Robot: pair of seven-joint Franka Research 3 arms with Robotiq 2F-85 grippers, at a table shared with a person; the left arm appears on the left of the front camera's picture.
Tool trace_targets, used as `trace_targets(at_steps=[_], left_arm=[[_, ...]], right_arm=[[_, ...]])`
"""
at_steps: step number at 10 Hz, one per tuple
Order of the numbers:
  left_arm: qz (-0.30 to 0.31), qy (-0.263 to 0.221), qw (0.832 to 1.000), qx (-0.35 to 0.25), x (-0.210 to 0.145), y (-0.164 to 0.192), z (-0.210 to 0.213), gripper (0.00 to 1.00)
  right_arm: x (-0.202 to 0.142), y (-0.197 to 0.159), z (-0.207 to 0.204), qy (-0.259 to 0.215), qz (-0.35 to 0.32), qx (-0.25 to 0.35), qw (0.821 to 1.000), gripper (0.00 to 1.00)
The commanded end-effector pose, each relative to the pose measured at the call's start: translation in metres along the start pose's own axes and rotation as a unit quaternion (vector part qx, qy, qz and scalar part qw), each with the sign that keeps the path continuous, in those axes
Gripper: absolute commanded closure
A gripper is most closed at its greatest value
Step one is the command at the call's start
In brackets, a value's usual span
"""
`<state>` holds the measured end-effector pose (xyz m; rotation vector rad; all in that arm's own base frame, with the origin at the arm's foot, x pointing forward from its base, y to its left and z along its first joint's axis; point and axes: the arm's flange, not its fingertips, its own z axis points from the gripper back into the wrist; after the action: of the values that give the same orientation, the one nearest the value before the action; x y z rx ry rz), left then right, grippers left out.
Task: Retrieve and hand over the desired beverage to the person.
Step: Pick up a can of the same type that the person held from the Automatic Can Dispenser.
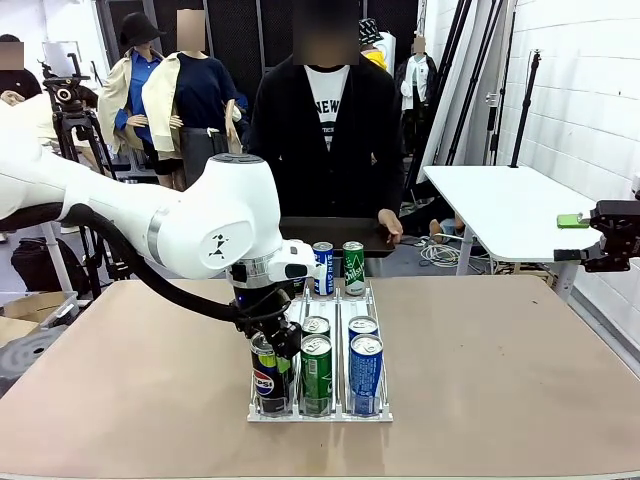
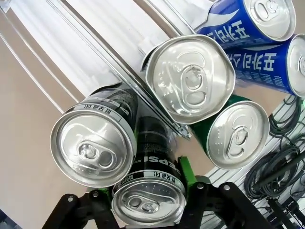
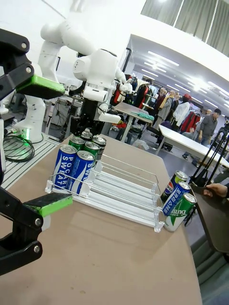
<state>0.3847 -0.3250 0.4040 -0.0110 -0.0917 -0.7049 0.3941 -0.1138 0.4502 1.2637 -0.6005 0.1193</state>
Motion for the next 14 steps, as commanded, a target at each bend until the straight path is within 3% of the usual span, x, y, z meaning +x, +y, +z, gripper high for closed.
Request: trace_targets(at_steps=[1, 10, 14], left_arm=[[0.019, 0.008, 1.000, 0.015, 0.003, 0.000, -0.003, 1.00], [0.008, 0.000, 1.000, -0.001, 0.000, -0.001, 0.000, 1.00], [0.037, 0.025, 0.999, 0.027, 0.009, -0.025, 0.082, 1.00]], right_arm=[[-0.001, 0.001, 0.000, -0.001, 0.001, -0.002, 1.000, 0.00], [-0.001, 0.001, 0.000, -0.001, 0.001, -0.002, 1.000, 0.00], [-0.001, 0.001, 0.000, -0.001, 0.001, -0.002, 1.000, 0.00]])
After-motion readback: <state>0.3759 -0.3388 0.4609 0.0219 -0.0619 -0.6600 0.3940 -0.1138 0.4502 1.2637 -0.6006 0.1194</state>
